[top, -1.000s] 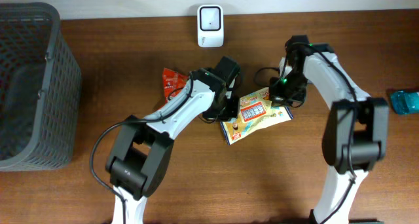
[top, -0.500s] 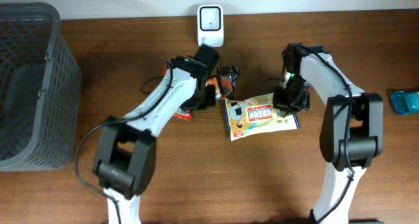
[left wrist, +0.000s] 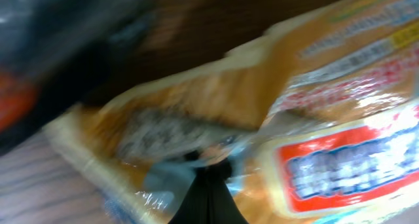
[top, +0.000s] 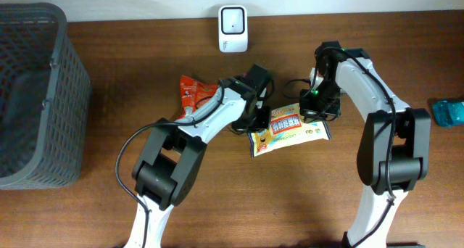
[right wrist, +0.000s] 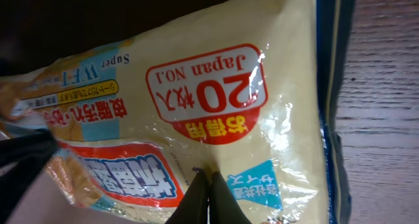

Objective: Scan the item barcode

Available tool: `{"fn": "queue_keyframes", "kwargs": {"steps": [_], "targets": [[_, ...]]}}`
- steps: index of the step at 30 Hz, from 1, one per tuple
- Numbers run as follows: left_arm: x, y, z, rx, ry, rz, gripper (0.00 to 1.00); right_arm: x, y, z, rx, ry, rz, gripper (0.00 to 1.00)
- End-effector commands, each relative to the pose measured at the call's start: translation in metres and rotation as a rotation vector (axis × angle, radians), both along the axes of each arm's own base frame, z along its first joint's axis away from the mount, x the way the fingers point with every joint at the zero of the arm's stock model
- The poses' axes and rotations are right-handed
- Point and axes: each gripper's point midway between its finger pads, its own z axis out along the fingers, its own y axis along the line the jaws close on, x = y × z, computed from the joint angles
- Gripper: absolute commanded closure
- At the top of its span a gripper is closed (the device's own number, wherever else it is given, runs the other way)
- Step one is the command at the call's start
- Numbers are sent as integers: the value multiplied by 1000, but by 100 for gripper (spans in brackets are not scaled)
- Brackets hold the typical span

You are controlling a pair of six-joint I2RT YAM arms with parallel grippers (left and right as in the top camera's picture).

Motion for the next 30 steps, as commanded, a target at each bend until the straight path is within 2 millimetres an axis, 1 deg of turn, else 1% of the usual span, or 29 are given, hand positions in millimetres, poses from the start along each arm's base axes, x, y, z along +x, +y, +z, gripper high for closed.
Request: {"fn": "queue_keyframes", "kwargs": {"steps": [1, 2, 3, 4, 5, 7, 8, 9, 10, 11, 12, 13, 14, 15, 16, 17, 18, 20, 22, 23, 24, 25, 26, 28, 30], "targets": [[20, 47, -8, 163, -40, 82, 100, 2, -10, 0, -48, -29, -2, 96], [23, 55, -5, 177, -31, 98, 100, 0, -11, -7, -50, -27, -1, 96], [25, 60, -2, 181, -24, 108, 100, -3, -16, -14, -84, -23, -21, 96], [27, 65, 3, 186, -16, 120, 100, -8, -31, -22, -176, -6, -80, 96], [32, 76, 15, 213, -11, 139, 100, -16, -47, -25, -273, 22, -134, 96], [39, 86, 36, 254, -37, 155, 100, -16, -47, -17, -275, 26, -133, 96], [41, 87, 45, 260, -51, 157, 100, -15, -47, -11, -274, 23, -133, 96], [44, 90, 61, 269, -75, 163, 100, -13, -47, 2, -273, 15, -129, 96], [49, 103, 92, 316, -144, 182, 100, -4, -44, 31, -250, -23, -87, 96], [56, 118, 110, 359, -207, 212, 100, 4, -31, 51, -171, -64, -5, 96], [59, 124, 113, 369, -217, 226, 100, 7, -21, 59, -113, -84, 40, 94], [63, 133, 113, 379, -220, 262, 100, 10, -5, 66, -22, -115, 119, 87], [66, 145, 113, 381, -208, 305, 94, 11, 12, 69, 63, -145, 221, 73], [70, 162, 110, 385, -187, 359, 65, 10, 22, 70, 94, -169, 315, 53], [71, 171, 110, 390, -176, 377, 26, 11, 26, 68, 87, -185, 381, 37], [72, 182, 109, 396, -163, 399, 1, 12, 29, 67, 70, -201, 437, 10], [72, 195, 109, 407, -145, 423, 1, 16, 30, 65, 31, -217, 474, 1], [69, 212, 108, 425, -116, 451, 1, 38, 27, 63, -86, -298, 508, 1], [67, 229, 107, 447, -89, 476, 1, 55, 37, 66, -86, -376, 518, 2], [67, 236, 106, 449, -83, 489, 1, 57, 38, 65, -84, -382, 526, 1], [67, 241, 105, 452, -77, 499, 1, 56, 41, 63, -71, -388, 580, 1], [67, 246, 103, 454, -70, 509, 1, 52, 46, 58, -41, -386, 695, 2], [66, 253, 102, 458, -60, 523, 1, 45, 47, 51, -26, -369, 813, 2], [66, 261, 101, 460, -53, 542, 1, 24, 44, 32, 0, -299, 977, 2], [67, 265, 101, 459, -51, 552, 1, 13, 43, 18, 15, -271, 1048, 2]]}}
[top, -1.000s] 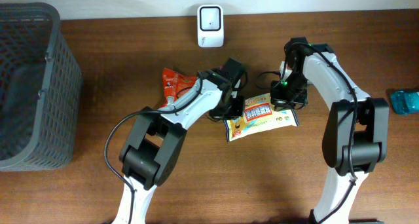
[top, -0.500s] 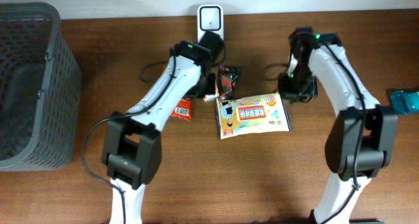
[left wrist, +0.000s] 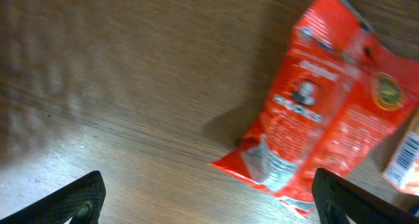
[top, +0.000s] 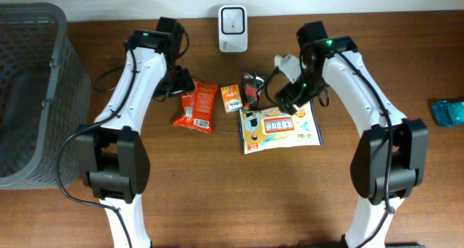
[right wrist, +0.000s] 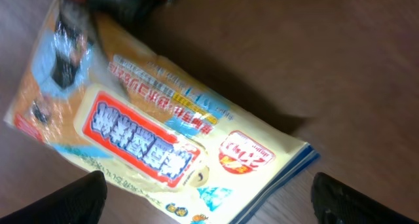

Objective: Scan the item barcode

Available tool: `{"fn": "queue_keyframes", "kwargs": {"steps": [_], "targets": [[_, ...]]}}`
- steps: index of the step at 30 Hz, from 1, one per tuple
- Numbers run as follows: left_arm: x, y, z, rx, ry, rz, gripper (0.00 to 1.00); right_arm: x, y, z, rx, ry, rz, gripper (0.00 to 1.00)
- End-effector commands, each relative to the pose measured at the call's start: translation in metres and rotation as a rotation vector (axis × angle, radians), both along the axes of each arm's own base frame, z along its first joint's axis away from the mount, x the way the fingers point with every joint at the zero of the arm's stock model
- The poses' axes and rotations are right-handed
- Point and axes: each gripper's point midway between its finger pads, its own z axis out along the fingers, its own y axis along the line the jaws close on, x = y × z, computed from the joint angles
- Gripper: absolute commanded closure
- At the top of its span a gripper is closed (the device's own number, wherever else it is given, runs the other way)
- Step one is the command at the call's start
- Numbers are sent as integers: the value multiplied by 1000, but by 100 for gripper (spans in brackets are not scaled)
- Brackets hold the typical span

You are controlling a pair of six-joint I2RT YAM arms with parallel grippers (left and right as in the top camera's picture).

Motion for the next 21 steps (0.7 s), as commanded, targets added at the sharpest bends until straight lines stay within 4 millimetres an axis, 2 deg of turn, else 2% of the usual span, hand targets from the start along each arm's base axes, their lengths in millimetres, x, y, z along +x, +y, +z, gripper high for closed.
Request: {"fn": "queue_keyframes", "kwargs": {"steps": [1, 4, 7, 10, 17, 21], "targets": [[-1, 11, 5, 12, -9, 30, 1, -28, 1, -42, -32, 81, 287, 1], [-1, 11, 5, 12, -9, 30, 1, -42, 13, -51, -40, 92, 464, 2], [-1, 11, 5, 12, -9, 29, 1, -41, 24, -53, -121, 57, 590, 2], [-1, 11, 5, 12, -9, 29, 1, -42, 22, -56, -237, 55, 632, 2], [-1, 11, 5, 12, -9, 29, 1, -44, 16, -86, -255, 32, 620, 2], [-1, 11, 5, 12, -9, 29, 1, -45, 16, -109, -245, -1, 508, 1]]}}
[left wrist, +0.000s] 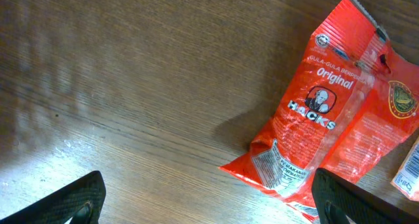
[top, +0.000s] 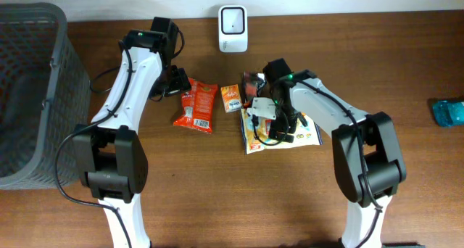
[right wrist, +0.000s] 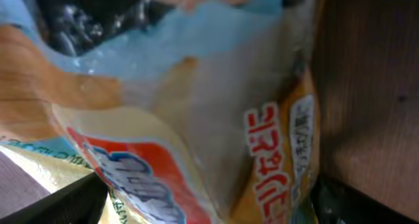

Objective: Scan the item barcode
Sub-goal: 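Lift the yellow snack bag with the right gripper toward the scanner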

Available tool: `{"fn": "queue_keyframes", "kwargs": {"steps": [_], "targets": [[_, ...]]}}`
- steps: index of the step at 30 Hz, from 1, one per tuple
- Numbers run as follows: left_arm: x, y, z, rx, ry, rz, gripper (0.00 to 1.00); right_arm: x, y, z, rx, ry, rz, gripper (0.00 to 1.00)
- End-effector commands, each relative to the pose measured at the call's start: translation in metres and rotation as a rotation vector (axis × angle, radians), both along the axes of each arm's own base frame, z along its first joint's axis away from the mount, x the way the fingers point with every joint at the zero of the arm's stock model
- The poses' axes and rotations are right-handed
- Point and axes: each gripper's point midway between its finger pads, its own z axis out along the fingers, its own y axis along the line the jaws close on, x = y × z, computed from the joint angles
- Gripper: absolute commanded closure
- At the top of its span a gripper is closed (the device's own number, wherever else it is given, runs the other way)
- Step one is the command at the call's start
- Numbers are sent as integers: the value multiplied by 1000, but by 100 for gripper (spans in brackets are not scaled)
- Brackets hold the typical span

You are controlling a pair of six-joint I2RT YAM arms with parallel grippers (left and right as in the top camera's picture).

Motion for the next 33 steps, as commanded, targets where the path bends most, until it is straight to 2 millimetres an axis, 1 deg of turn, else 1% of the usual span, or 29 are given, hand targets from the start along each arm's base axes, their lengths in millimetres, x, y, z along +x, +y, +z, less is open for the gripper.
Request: {"fn": "queue_keyframes", "kwargs": {"steps": [1, 2, 3, 4, 5, 6, 9, 11, 13, 15, 18, 19, 20, 23, 25, 26, 33], "targets": [[-2, 3, 5, 11, -12, 11, 1, -13, -7, -25, -10, 23, -97, 0], [-2, 3, 5, 11, -12, 11, 1, -16, -5, -27, 1, 35, -96, 12], [-2, 3, 5, 11, -11, 11, 1, -19, -3, -27, 17, 48, -95, 30], [-2, 3, 5, 11, -11, 12, 1, -21, 0, -27, 33, 57, -131, 68], [-2, 3, 5, 11, -12, 12, 1, -20, 0, -27, 37, 52, -186, 85], [-2, 3, 5, 11, -12, 11, 1, -20, 0, -27, 37, 51, -230, 96], [-2, 3, 5, 11, -11, 11, 1, -19, 0, -23, 42, 56, -323, 96], [-2, 3, 5, 11, -12, 12, 1, -23, 6, -13, 69, 91, -333, 96], [-2, 3, 5, 11, -12, 12, 1, -34, 21, 13, 138, 184, -334, 96], [-2, 3, 5, 11, -11, 12, 1, -40, 35, 40, 205, 259, -338, 96], [-2, 3, 5, 11, -12, 11, 1, -47, 65, 100, 425, 405, -371, 96], [-2, 3, 5, 11, -12, 12, 1, -48, 70, 113, 485, 436, -369, 96], [-2, 3, 5, 11, -11, 11, 1, -51, 76, 130, 587, 493, -371, 96], [-2, 3, 5, 11, -12, 12, 1, -64, 81, 157, 783, 609, -334, 96], [-2, 3, 5, 11, -11, 12, 1, -76, 86, 181, 929, 683, -290, 96], [-2, 3, 5, 11, -11, 12, 1, -78, 88, 187, 966, 698, -287, 96], [-2, 3, 5, 11, -11, 11, 1, -69, 102, 214, 1153, 740, -330, 96]]}}
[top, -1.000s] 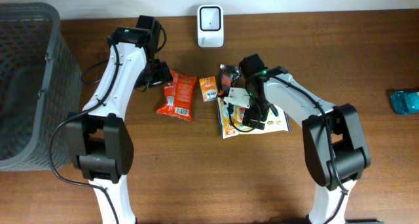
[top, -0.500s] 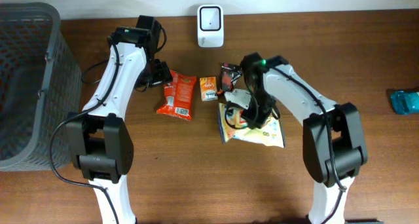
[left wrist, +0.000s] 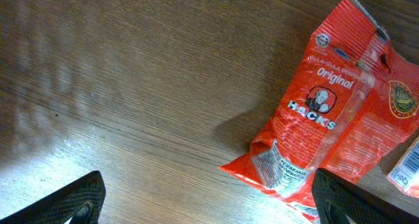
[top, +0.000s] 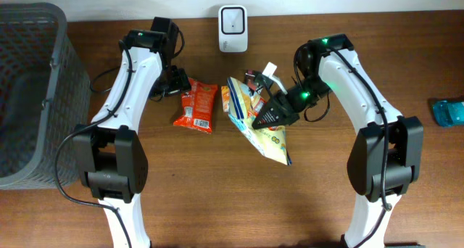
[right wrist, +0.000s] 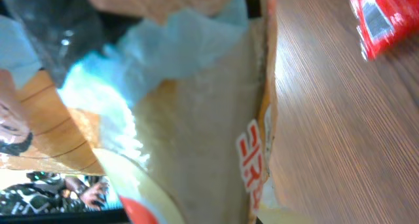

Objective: Scan the item barcode
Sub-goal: 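Lift the yellow snack bag with the right gripper toward the scanner, then hold the yellow snack bag in front of the white scanner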

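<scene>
A yellow wipes pack [top: 262,130] hangs tilted on edge above the table's middle, with my right gripper [top: 280,112] shut on its upper part. The pack [right wrist: 183,119] fills the right wrist view and hides the fingers there. The white scanner [top: 232,19] stands at the table's back edge, beyond the pack. My left gripper [top: 177,82] stands open at the back left, next to a red snack packet [top: 196,106]. In the left wrist view the red packet [left wrist: 330,119] lies flat and the left gripper [left wrist: 209,204] holds nothing.
A small orange box [top: 225,97] lies between the red packet and the lifted pack, partly hidden. A dark mesh basket [top: 36,96] fills the left end of the table. A teal object [top: 448,112] sits at the right edge.
The yellow pack lay flat on the table with my right gripper low on it. Now it is lifted and tilted, held by the right gripper. The left arm has not moved.
Both grippers were down on the yellow pack in the middle. Then the left arm stood open at the back left over the red packet and the right gripper was open above the flat pack. The right gripper then pressed onto the pack, and now holds it raised.
</scene>
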Available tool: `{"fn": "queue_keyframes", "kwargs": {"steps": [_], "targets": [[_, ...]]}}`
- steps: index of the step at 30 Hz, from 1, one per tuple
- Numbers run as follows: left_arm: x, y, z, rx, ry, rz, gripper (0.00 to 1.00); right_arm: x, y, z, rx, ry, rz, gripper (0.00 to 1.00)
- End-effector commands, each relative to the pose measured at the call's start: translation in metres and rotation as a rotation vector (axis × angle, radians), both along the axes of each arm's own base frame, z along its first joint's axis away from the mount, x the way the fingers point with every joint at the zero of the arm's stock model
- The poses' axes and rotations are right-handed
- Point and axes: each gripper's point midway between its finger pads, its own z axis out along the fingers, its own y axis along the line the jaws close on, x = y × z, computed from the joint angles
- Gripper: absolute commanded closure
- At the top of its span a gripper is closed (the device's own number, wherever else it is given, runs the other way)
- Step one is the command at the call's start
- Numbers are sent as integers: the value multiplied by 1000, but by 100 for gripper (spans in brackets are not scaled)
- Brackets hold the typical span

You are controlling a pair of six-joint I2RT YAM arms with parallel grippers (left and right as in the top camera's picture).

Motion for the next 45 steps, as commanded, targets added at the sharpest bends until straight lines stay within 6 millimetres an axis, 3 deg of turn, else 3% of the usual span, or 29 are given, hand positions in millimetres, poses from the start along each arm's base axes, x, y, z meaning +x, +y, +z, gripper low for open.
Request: {"fn": "queue_keyframes", "kwargs": {"steps": [1, 4, 23, 30, 33, 35, 38, 39, 45], "targets": [[-1, 3, 5, 11, -12, 12, 1, 7, 14, 29, 177, 5, -60, 96], [-1, 3, 5, 11, -12, 12, 1, 9, 17, 37, 210, 39, -88, 96], [-1, 3, 5, 11, -12, 12, 1, 11, 18, 38, 225, 25, -90, 96], [-1, 3, 5, 11, -12, 11, 1, 30, 21, 32, 245, -79, -95, 96], [-1, 3, 5, 11, -12, 11, 1, 54, 25, 25, 204, -44, -158, 96], [-1, 3, 5, 11, -12, 12, 1, 82, 21, -2, 6, -1, -276, 96], [-1, 3, 5, 11, -12, 11, 1, 145, -17, -52, -399, 29, -681, 96], [-1, 3, 5, 11, -12, 11, 1, 171, -30, -56, -455, -12, -827, 96], [-1, 3, 5, 11, -12, 12, 1, 243, -47, -23, -358, -165, -1149, 96]]}}
